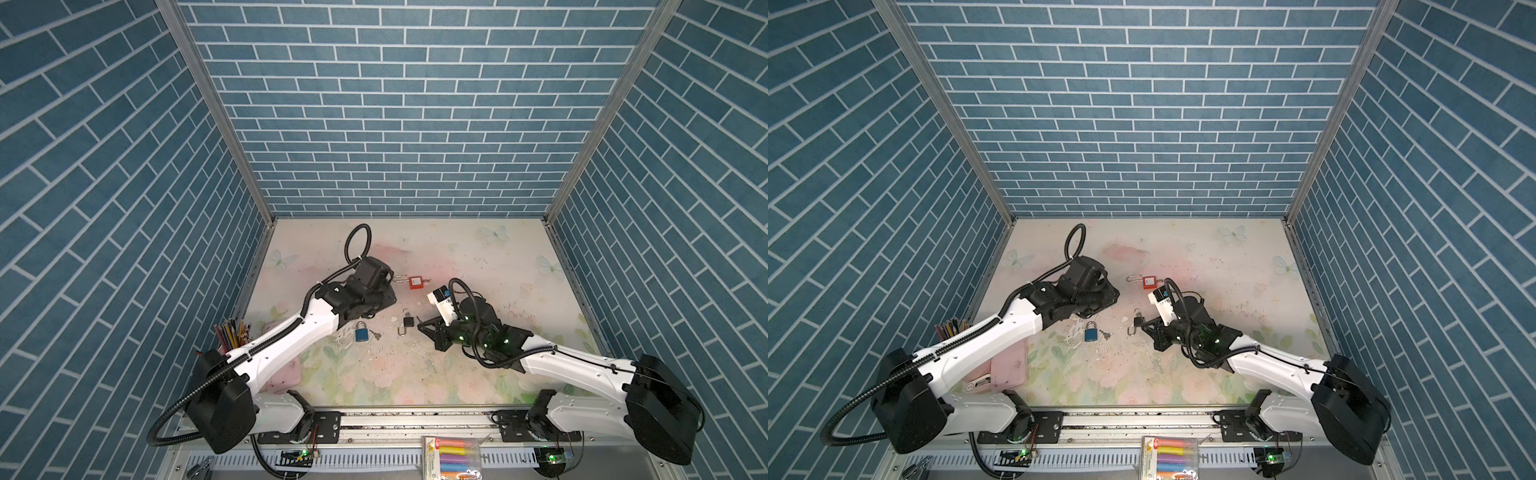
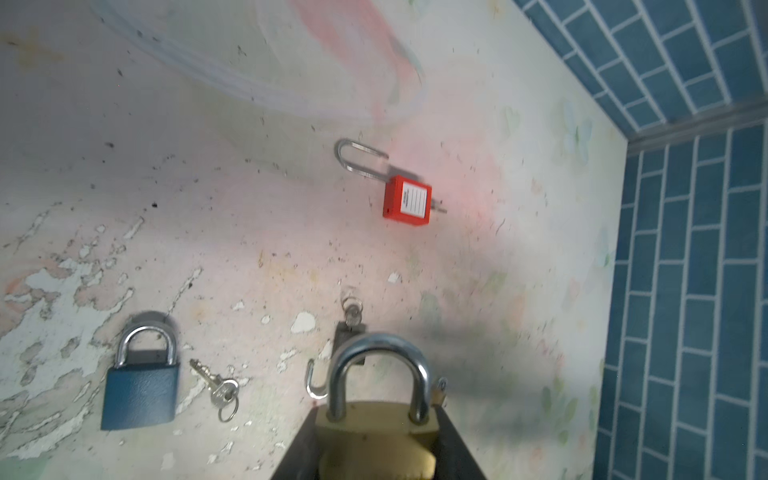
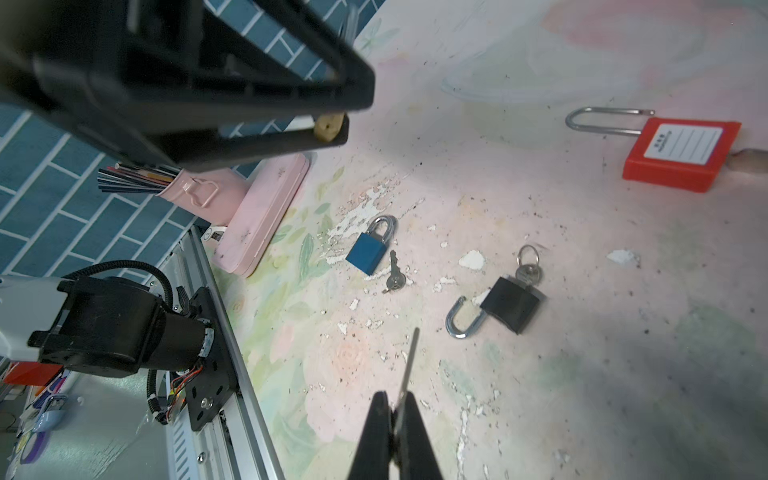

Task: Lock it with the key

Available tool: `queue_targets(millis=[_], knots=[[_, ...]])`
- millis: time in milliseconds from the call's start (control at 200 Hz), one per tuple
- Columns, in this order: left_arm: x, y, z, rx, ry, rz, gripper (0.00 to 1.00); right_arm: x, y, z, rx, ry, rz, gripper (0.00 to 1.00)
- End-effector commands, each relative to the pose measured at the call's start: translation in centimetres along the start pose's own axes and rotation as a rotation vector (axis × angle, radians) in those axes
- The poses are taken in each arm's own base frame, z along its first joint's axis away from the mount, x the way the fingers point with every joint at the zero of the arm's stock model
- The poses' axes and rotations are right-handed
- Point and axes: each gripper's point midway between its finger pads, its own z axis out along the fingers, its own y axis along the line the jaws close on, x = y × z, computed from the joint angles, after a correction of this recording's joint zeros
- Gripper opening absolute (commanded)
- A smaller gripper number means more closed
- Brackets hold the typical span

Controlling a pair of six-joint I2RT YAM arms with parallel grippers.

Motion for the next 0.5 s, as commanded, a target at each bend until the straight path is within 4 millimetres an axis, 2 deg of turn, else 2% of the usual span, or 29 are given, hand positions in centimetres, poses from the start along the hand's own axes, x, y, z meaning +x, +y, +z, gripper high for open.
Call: queue_targets(millis=[0, 105, 220, 310, 495], knots=[[2.8, 2.7, -0.4, -0.096, 0.037, 0.124, 0.0, 3.3, -1.5, -0.9, 0.054, 0.087, 0.103, 0.0], [6.2, 3.3, 0.0, -0.109, 0.102, 0.188, 0.0, 4.4, -1.7, -1.3, 0.055, 0.105, 0.152, 0.0], [9.4, 2.9, 1.1, -0.074, 0.163, 0.202, 0.0, 5.2, -2.1, -1.4, 0.066, 0.118, 0.185, 0.0], [10.8, 2.3, 2.0, -0.066, 0.199, 0.22, 0.0, 5.6, -2.6, -1.4, 0.091, 0.128, 0.2, 0.0], [13.1, 2.6, 4.0, -0.078, 0.278, 0.216, 0.0, 6.1, -3.1, -1.4, 0.108, 0.139, 0.213, 0.0]])
